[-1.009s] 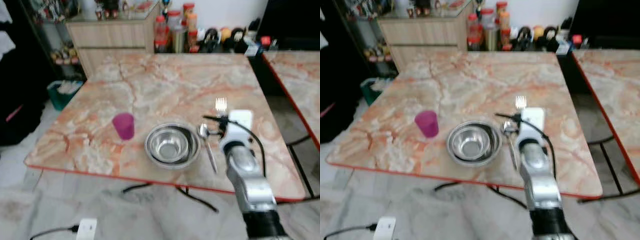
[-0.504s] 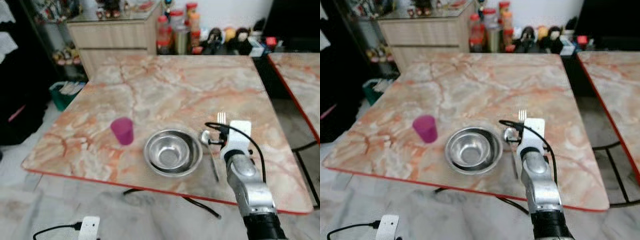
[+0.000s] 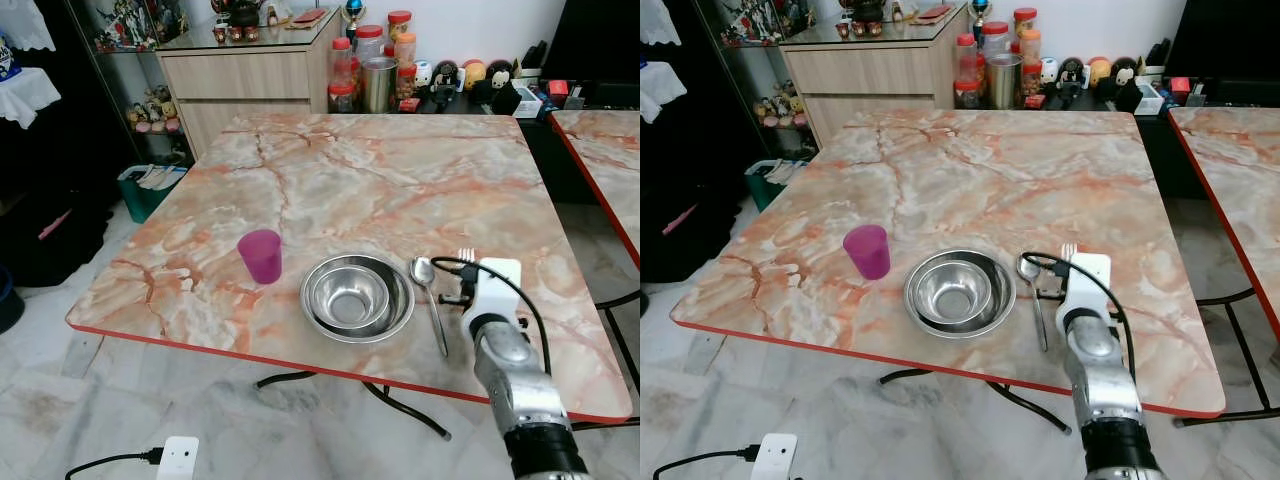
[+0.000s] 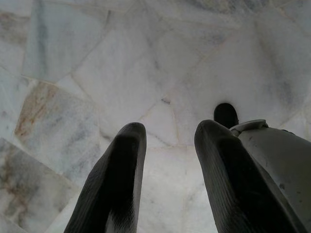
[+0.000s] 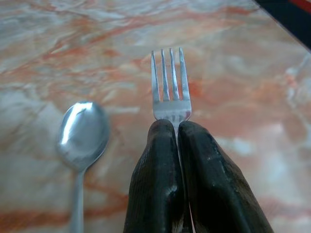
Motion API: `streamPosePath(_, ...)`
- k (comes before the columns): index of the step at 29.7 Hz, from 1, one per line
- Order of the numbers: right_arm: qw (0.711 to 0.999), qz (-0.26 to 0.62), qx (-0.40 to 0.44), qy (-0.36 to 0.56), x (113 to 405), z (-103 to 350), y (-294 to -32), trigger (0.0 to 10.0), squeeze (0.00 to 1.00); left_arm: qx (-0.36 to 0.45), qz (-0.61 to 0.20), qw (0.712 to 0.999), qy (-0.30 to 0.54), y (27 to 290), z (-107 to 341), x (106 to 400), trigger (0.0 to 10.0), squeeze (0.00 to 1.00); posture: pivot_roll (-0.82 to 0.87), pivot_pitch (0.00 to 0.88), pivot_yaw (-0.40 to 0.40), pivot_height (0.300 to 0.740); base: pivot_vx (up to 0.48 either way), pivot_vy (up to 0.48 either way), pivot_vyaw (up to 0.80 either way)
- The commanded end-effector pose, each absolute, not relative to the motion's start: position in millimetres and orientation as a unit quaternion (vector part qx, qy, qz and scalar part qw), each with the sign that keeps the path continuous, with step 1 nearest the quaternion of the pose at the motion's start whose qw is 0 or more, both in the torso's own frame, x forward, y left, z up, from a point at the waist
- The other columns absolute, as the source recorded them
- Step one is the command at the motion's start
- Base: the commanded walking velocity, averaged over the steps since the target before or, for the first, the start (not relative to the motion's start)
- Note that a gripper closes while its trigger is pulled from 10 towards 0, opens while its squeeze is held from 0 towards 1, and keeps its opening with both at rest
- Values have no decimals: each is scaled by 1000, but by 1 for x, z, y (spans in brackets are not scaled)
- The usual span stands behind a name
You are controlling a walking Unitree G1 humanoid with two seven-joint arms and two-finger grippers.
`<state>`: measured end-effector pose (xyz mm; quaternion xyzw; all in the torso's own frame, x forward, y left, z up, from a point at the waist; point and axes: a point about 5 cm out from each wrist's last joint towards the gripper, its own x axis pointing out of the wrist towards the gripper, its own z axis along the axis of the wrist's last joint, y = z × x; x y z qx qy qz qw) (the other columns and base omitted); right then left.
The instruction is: Setting the table
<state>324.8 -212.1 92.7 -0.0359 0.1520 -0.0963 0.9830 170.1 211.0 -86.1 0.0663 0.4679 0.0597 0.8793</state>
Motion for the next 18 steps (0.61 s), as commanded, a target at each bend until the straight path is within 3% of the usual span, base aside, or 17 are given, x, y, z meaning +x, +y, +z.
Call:
streamPosePath(1, 984, -96, -33, 150, 328, 94, -214, 10000, 0, 66, 62, 876, 474, 215, -86, 168, 10000, 0, -31, 40, 77, 740, 0, 0, 0)
streamPosePath(18, 980, -55, -32, 187, 336, 73, -209, 10000, 0, 68, 65, 875, 475, 218, -86, 167, 10000, 0, -19, 42, 77, 740, 0, 0, 0)
